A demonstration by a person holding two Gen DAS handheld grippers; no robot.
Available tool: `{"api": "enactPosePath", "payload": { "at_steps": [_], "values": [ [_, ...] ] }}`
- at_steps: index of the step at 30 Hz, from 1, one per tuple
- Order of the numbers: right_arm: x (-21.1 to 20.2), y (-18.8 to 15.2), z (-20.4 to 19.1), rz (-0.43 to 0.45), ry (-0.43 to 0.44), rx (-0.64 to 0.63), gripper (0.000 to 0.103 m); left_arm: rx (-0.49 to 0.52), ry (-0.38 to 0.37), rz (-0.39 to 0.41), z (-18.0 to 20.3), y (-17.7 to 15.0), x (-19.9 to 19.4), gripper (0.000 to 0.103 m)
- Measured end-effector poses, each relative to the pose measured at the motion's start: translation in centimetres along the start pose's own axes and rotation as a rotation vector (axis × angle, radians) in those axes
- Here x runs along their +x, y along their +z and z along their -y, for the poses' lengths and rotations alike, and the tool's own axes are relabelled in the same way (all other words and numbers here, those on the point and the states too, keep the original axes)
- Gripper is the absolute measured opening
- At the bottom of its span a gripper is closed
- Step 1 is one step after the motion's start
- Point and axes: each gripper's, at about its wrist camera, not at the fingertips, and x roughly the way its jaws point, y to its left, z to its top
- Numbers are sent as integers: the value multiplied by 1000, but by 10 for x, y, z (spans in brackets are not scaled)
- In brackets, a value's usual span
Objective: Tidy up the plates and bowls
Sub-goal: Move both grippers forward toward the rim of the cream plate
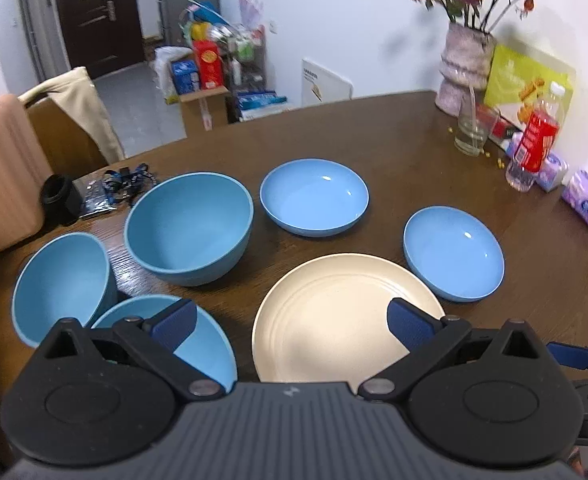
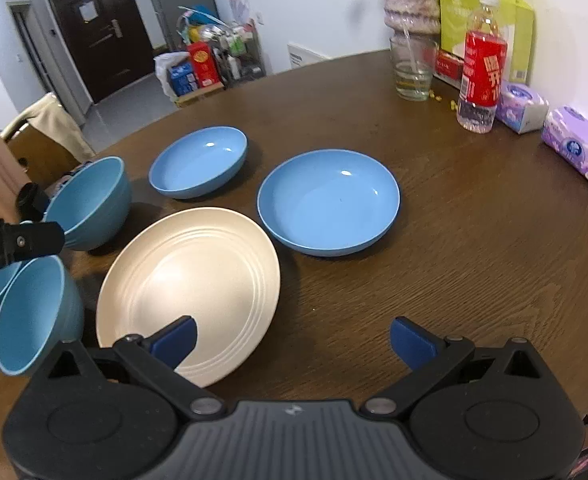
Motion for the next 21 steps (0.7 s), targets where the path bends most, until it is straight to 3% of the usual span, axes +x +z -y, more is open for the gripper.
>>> {"api": "enactPosePath", "payload": {
  "at_steps": [6,13,21],
  "values": [
    [17,6,-10,-34,-17,18,103,51,-31,-54,-10,17,29,103],
    [35,11,-20,-64,-31,24,102,42,-52,-156,-25,22,71,103],
    [54,15,-23,-104,-34,49,95,49,-83,-234,-26,21,101,90]
  ]
}}
